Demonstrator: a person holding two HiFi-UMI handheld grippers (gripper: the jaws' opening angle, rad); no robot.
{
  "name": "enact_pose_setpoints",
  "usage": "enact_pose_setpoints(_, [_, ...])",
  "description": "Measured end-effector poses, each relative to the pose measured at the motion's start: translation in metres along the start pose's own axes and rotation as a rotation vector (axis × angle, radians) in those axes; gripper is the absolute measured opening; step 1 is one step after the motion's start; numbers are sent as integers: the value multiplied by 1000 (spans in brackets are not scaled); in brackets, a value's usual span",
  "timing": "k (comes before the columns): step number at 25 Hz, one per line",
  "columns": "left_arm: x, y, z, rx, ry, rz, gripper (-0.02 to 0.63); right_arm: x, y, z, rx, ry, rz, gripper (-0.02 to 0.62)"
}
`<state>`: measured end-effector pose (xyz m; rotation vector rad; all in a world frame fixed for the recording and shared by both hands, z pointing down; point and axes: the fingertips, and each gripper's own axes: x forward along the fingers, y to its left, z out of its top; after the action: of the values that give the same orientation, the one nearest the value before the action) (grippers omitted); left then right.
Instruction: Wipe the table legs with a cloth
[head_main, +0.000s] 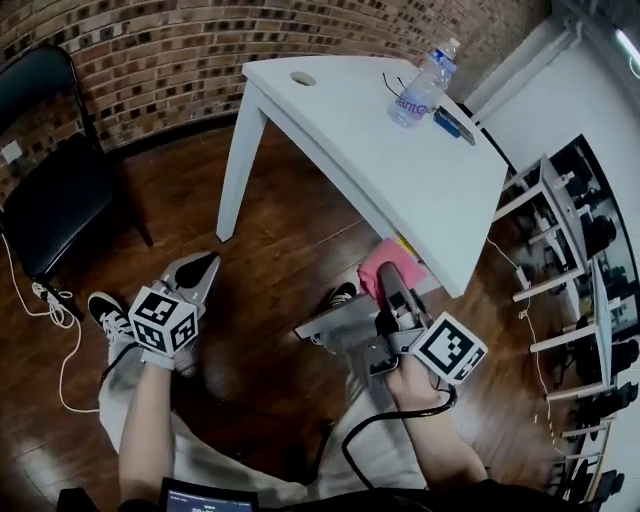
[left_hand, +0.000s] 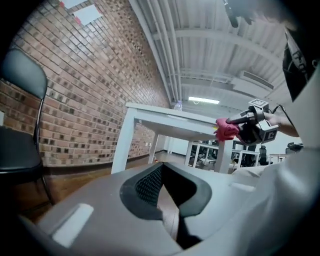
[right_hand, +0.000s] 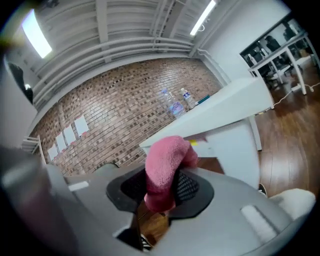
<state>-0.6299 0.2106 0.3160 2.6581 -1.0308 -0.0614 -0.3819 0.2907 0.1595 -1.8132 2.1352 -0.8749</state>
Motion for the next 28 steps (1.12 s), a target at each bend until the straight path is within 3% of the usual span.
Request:
enact_pose_setpoints(5, [3, 6, 53, 32, -88, -60, 0, 67, 44, -32, -11, 46, 31, 101])
enact_pose_setpoints(7, [-6, 17, 62, 28, -104, -56, 0, 90, 64, -39, -32, 45, 59, 101])
enact_pose_setpoints(9, [-11, 32, 69, 33, -111, -43, 0, 105, 72, -36, -66, 10, 32, 101])
enact_pose_setpoints(13, [-16, 54, 77, 36, -102, -42, 0, 102, 45, -25, -38, -70, -130, 101])
enact_pose_setpoints(17, [-7, 72, 82, 75, -73, -63, 0, 58, -2, -16, -21, -119, -297, 101])
enact_pose_setpoints(21, [17, 78, 80, 151, -31, -98, 0, -15, -48, -2, -122, -168, -492, 101])
enact_pose_setpoints(24, [37, 83, 72, 191, 8, -136, 0, -47, -56, 7, -171, -228, -607, 104])
enact_pose_setpoints(28, [59, 93, 62, 244, 55, -185, 0, -40, -46, 12, -225, -283, -669, 102])
